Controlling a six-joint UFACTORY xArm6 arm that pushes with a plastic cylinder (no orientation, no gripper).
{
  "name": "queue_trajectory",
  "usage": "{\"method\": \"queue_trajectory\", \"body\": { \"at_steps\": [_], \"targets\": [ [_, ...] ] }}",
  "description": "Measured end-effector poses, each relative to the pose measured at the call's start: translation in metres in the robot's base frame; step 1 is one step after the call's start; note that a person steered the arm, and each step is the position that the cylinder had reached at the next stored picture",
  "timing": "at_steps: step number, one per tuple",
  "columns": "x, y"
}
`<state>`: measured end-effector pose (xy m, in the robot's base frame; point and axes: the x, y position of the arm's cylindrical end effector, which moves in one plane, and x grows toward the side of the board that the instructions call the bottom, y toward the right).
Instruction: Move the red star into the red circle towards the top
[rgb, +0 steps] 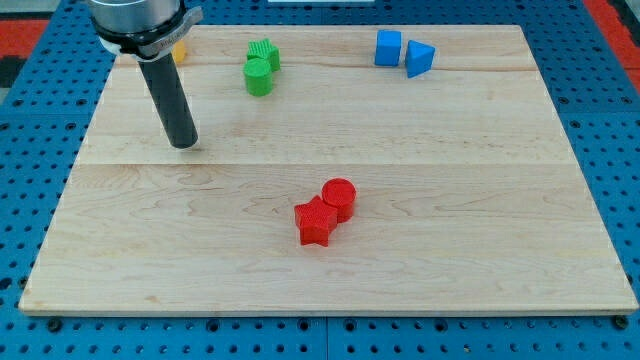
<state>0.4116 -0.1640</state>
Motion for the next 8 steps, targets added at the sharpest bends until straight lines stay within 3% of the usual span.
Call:
{"method": "queue_trajectory", "body": {
  "at_steps": [2, 3, 5, 8],
  "targets": [
    [0.113, 0.107],
    [0.196, 0.137],
    [0.151, 0.128],
    [0.096, 0.210]
  ]
}}
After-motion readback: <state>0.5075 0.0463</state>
